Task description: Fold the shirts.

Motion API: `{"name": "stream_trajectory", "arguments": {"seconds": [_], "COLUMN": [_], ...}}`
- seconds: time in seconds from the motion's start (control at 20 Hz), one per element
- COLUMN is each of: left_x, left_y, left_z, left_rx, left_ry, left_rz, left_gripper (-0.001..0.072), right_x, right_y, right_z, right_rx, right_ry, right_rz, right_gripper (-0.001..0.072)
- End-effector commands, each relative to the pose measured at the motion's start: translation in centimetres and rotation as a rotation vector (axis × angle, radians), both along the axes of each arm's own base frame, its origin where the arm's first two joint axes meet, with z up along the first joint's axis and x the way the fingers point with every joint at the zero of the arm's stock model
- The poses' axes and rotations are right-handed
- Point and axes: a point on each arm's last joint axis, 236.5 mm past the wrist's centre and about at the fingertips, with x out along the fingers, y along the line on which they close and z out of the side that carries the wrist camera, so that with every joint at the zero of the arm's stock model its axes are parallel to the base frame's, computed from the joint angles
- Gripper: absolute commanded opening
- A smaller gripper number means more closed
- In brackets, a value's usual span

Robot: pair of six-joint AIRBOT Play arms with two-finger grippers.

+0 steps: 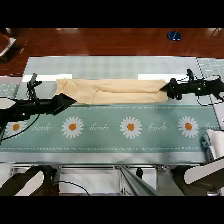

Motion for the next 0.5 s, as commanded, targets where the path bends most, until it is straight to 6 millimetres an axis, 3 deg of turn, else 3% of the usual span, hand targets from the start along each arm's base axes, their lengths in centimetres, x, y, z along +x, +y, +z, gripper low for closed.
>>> {"name": "stream_trajectory", "arguments": {"seconds": [0.0, 0.05, 0.1, 0.15, 0.25, 0.35, 0.45], "left_x": [0.0, -0.1, -0.3, -0.6, -1.7, -3.8, -3.5], "left_y": [-0.9, -1.4, -2.0, -2.8, -5.6, -10.0, -13.4], "left_z": [-0.2, -0.1, -0.1, 0.0, 0.5, 1.0, 1.0], "left_rx": [-0.005, -0.007, -0.009, -0.007, -0.019, -0.014, 0.037], "left_ry": [0.009, 0.007, 0.005, -0.002, -0.028, -0.061, -0.143], "left_rz": [0.012, 0.003, -0.012, -0.042, -0.133, -0.276, -0.326], "left_gripper": [0.0692, 0.0544, 0.0334, 0.0067, 0.0029, 0.0029, 0.0028], "right_x": [1.2, 1.7, 1.8, 1.6, -1.1, -4.1, -7.7], "right_y": [0.6, 0.0, -0.7, -1.3, -2.9, -4.8, -3.9], "right_z": [1.6, 3.4, 5.9, 8.2, 11.7, 14.4, 17.1], "right_rx": [-0.009, -0.016, -0.024, -0.040, -0.170, -0.340, -0.382], "right_ry": [-0.065, -0.101, -0.143, -0.192, -0.239, -0.268, -0.315], "right_rz": [0.042, 0.041, 0.043, 0.058, 0.150, 0.177, 0.172], "right_gripper": [0.0015, 0.0015, 0.0015, 0.0015, 0.0014, 0.0014, 0.0014]}}
